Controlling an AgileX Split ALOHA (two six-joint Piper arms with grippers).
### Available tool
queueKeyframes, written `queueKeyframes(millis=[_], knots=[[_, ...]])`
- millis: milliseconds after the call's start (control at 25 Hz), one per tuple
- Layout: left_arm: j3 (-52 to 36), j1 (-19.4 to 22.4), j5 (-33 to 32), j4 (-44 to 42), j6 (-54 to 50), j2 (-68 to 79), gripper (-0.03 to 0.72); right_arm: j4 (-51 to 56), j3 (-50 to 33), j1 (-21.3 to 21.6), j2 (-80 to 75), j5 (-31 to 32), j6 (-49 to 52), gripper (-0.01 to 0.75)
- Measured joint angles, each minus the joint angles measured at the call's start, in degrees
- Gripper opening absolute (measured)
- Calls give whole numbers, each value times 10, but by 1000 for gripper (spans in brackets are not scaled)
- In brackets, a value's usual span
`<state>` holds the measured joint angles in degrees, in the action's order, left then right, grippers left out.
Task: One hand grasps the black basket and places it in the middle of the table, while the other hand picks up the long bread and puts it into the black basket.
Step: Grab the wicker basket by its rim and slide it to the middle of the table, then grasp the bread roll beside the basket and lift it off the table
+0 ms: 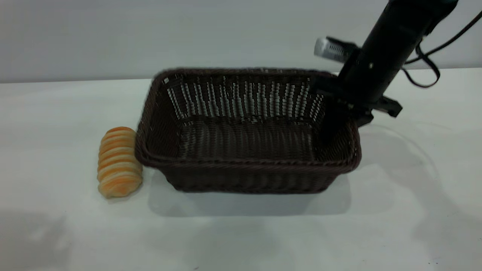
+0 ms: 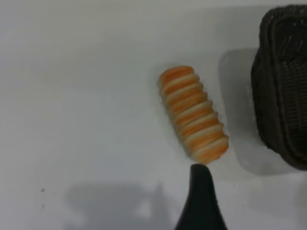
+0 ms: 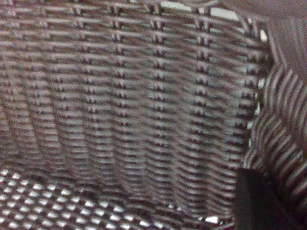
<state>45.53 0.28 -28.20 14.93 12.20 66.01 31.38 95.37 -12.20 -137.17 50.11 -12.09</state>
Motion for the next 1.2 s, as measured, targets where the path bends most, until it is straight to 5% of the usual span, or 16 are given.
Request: queueKeyframes(millis=[160,520,800,1200], knots=[[0,-1,38,32,34,70,592,-34,14,1,-5,13,-7,157],[14,-49,165,94,63,269,592,-65,63,1,3,82,-13,490],[78,-72,187,97,63,411,592,-131,146,1,109,178,-1,484],[167,-86,191,98,63,578,592,-144,131,1,407,205,11,473]])
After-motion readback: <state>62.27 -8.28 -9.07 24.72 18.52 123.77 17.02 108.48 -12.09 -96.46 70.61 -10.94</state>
